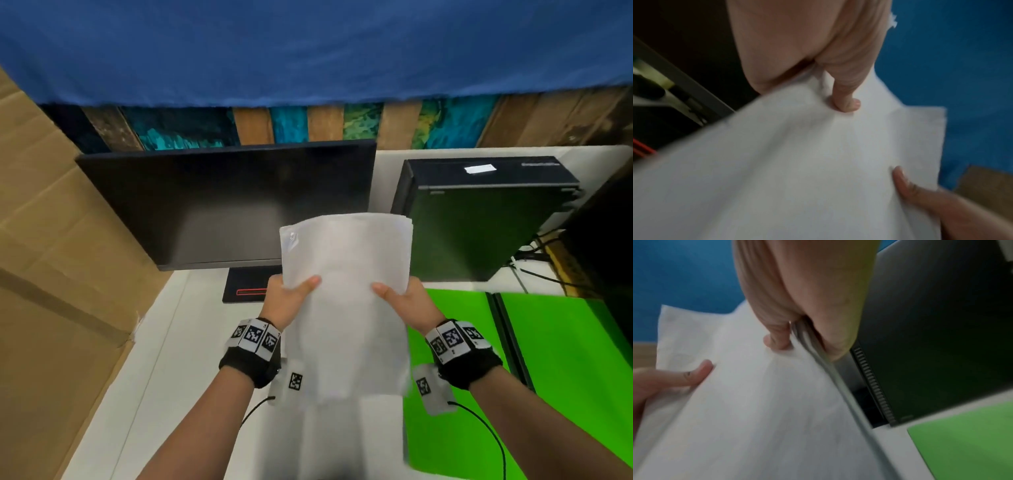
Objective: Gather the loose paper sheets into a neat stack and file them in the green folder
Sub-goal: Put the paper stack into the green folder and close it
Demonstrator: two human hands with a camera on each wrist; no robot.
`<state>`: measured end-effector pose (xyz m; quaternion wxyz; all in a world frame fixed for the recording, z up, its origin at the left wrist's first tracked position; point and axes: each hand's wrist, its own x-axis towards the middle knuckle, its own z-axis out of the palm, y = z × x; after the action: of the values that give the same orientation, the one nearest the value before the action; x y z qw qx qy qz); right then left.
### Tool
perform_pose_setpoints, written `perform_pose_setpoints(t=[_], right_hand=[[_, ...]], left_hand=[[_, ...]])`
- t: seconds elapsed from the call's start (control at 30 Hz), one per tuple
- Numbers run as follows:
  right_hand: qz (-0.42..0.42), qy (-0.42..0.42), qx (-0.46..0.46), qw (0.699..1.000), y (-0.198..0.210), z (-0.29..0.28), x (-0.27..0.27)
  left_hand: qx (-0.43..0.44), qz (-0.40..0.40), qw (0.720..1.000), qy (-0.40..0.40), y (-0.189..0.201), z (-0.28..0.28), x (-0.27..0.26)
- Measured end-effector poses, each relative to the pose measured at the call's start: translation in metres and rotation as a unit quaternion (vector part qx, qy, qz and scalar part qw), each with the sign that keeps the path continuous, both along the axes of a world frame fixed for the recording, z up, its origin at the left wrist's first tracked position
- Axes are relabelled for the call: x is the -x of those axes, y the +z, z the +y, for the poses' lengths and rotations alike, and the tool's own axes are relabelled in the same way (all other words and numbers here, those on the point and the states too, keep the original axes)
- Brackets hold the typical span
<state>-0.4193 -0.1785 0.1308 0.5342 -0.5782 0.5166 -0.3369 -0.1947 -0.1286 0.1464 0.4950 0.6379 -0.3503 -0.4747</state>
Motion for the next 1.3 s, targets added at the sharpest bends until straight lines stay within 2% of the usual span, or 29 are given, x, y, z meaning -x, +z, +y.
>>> perform_pose_setpoints(t=[0.1, 0.17, 0.33, 0.47, 0.57, 0.63, 0.67, 0.73, 0.8, 0.87, 1.0, 1.1, 1.17, 1.3], right_hand=[[-0.037, 0.005, -0.056, 0.998, -0.003, 0.002, 0.02], [0.0, 0.022, -0.081, 0.997, -0.01, 0.007, 0.04], [0.183, -0.026, -0.103, 0.977, -0.025, 0.007, 0.108], [0.33, -0.104, -0.159, 0.925, -0.04, 0.0, 0.183], [0.386, -0.161, -0.189, 0.888, -0.049, -0.002, 0.239], [0.412, -0.154, -0.218, 0.871, -0.06, -0.001, 0.27], [0.42, -0.144, -0.235, 0.865, -0.066, -0.001, 0.283], [0.422, -0.146, -0.259, 0.857, -0.074, 0.002, 0.297], [0.414, -0.148, -0.285, 0.852, -0.082, 0.004, 0.305], [0.406, -0.145, -0.303, 0.85, -0.087, 0.007, 0.307], [0.384, -0.143, -0.319, 0.855, -0.093, 0.009, 0.302], [0.379, -0.13, -0.318, 0.859, -0.097, 0.007, 0.292], [0.377, -0.119, -0.32, 0.861, -0.099, 0.007, 0.286], [0.361, -0.104, -0.307, 0.875, -0.096, 0.001, 0.269]], left_hand=[[-0.017, 0.025, 1.0, 0.002, -0.001, -0.01, 0.014], [-0.041, 0.028, 0.999, -0.011, -0.011, -0.011, 0.028], [-0.108, 0.038, 0.993, -0.023, -0.056, -0.01, 0.072], [-0.172, 0.093, 0.981, -0.004, -0.081, -0.008, 0.105], [-0.276, 0.17, 0.943, -0.079, -0.106, -0.008, 0.122], [-0.325, 0.199, 0.911, -0.158, -0.124, -0.004, 0.137], [-0.342, 0.16, 0.907, -0.184, -0.131, -0.002, 0.147], [-0.356, 0.032, 0.906, -0.226, -0.139, 0.001, 0.169], [-0.329, -0.09, 0.915, -0.216, -0.148, 0.002, 0.187], [-0.32, -0.14, 0.916, -0.198, -0.15, 0.002, 0.198], [-0.36, -0.118, 0.904, -0.199, -0.148, -0.002, 0.209], [-0.354, -0.171, 0.891, -0.229, -0.145, -0.002, 0.213], [-0.317, -0.162, 0.904, -0.237, -0.14, -0.003, 0.213], [-0.279, -0.067, 0.942, -0.177, -0.115, -0.007, 0.194]])
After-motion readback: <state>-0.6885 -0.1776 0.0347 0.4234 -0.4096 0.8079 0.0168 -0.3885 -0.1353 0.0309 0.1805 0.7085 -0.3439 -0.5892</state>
